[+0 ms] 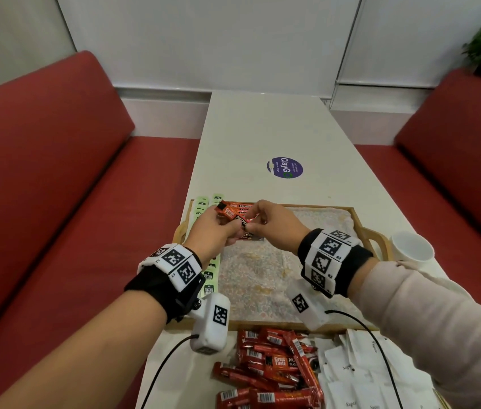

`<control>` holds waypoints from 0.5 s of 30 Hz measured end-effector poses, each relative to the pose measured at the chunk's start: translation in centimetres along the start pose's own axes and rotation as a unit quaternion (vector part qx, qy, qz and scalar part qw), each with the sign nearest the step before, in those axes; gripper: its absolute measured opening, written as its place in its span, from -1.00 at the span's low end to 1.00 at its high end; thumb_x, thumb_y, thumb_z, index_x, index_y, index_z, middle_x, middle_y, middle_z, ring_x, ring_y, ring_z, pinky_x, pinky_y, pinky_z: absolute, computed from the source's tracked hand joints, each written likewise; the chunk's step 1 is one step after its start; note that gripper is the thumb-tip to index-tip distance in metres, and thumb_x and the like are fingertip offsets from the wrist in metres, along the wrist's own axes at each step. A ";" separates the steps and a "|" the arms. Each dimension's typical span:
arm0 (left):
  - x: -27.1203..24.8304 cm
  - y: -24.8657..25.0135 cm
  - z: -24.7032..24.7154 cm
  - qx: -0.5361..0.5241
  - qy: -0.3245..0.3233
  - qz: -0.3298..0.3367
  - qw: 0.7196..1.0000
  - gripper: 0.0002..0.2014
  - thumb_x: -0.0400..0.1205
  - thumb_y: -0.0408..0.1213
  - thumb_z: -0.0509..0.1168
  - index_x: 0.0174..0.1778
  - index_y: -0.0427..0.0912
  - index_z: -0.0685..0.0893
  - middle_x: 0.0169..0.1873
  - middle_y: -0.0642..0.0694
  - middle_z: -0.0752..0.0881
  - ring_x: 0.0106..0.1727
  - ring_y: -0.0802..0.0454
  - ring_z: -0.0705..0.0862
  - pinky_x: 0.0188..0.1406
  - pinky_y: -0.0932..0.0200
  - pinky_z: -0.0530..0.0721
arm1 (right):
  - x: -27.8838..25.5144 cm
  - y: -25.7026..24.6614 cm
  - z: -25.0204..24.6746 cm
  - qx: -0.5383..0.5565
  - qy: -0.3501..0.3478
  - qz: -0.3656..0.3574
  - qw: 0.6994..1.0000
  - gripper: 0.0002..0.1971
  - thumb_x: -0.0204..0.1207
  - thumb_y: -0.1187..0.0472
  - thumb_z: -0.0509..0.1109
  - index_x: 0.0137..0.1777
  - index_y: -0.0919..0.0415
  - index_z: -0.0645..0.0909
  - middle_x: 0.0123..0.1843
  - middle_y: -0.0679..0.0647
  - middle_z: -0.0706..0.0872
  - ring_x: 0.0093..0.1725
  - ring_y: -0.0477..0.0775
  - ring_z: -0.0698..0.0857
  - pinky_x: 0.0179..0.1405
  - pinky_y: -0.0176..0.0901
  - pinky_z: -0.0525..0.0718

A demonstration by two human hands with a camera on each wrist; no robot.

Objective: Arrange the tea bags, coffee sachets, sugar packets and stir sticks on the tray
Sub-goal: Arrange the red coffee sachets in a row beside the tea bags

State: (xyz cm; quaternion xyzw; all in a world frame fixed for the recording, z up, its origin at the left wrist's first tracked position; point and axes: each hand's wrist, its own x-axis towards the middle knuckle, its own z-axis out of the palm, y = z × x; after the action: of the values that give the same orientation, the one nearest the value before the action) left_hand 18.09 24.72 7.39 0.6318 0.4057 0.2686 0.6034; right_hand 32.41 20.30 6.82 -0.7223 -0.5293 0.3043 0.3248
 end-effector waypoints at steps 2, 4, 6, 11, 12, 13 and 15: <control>0.2 -0.2 -0.1 -0.009 -0.001 -0.006 1.000 -0.80 0.67 -0.47 0.24 -0.12 -0.05 0.59 -0.27 -0.04 0.72 -0.28 0.15 0.70 -0.25 0.34 0.69 | 0.1 0.5 -0.1 -0.011 -0.008 0.000 1.000 -0.86 0.54 0.33 0.40 -0.12 0.08 0.54 -0.29 0.10 0.70 -0.31 0.03 0.65 -0.21 -0.10 0.62; 0.4 -0.6 -0.2 -0.008 0.002 -0.022 1.000 -0.86 0.66 -0.45 0.27 -0.06 -0.09 0.58 -0.21 -0.05 0.73 -0.26 0.15 0.72 -0.20 0.26 0.71 | 0.2 0.8 -0.1 -0.010 -0.012 0.000 1.000 -0.87 0.54 0.36 0.38 -0.14 0.12 0.55 -0.39 0.05 0.67 -0.41 -0.04 0.62 -0.30 -0.18 0.59; 1.0 -1.1 -0.5 -0.007 0.028 -0.038 0.999 -0.81 0.62 -0.43 0.34 0.10 -0.18 0.54 -0.07 -0.09 0.72 -0.22 0.11 0.72 -0.22 0.19 0.73 | 0.5 1.0 -0.2 -0.020 -0.005 0.005 1.000 -0.91 0.55 0.36 0.37 -0.12 0.16 0.58 -0.39 0.01 0.65 -0.42 -0.08 0.60 -0.33 -0.23 0.58; 2.8 -2.2 -1.8 0.088 0.113 -0.059 0.988 -0.72 0.54 -0.30 0.41 0.08 0.02 0.50 -0.07 0.19 0.60 0.07 -0.01 0.65 0.17 -0.15 0.67 | 1.8 2.4 -0.2 -0.104 0.007 0.029 0.994 -0.89 0.49 0.35 0.45 -0.18 0.13 0.62 -0.26 -0.06 0.65 -0.23 -0.02 0.62 -0.14 -0.19 0.52; 3.1 -2.4 -2.0 0.096 0.115 -0.065 0.987 -0.75 0.55 -0.32 0.37 0.07 0.03 0.51 -0.10 0.19 0.59 0.07 -0.02 0.64 0.19 -0.15 0.66 | 2.0 2.6 -0.1 -0.128 0.002 0.036 0.991 -0.91 0.48 0.35 0.46 -0.15 0.15 0.65 -0.21 -0.02 0.67 -0.16 0.01 0.64 -0.09 -0.19 0.53; 3.4 -2.6 -2.0 0.102 0.115 -0.071 0.985 -0.77 0.56 -0.33 0.33 0.05 0.03 0.52 -0.12 0.17 0.59 0.04 -0.02 0.63 0.19 -0.13 0.67 | 2.2 2.9 0.0 -0.153 -0.006 0.041 0.987 -0.92 0.47 0.35 0.46 -0.13 0.17 0.67 -0.16 0.01 0.69 -0.10 0.03 0.65 -0.05 -0.19 0.54; 3.7 -2.8 -2.0 0.116 0.108 -0.080 0.984 -0.85 0.58 -0.31 0.27 -0.03 0.06 0.54 -0.14 0.10 0.62 -0.04 -0.01 0.63 0.12 -0.07 0.68 | 2.5 3.3 0.2 -0.192 -0.022 0.054 0.980 -0.91 0.47 0.36 0.47 -0.13 0.16 0.67 -0.13 0.02 0.70 -0.05 0.04 0.67 -0.02 -0.21 0.52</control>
State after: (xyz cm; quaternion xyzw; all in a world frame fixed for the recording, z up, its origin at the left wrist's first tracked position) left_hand 17.81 28.76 4.34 0.6302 0.5459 0.2379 0.4982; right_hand 34.72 22.02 3.85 -0.7919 -0.5451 0.2298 0.1517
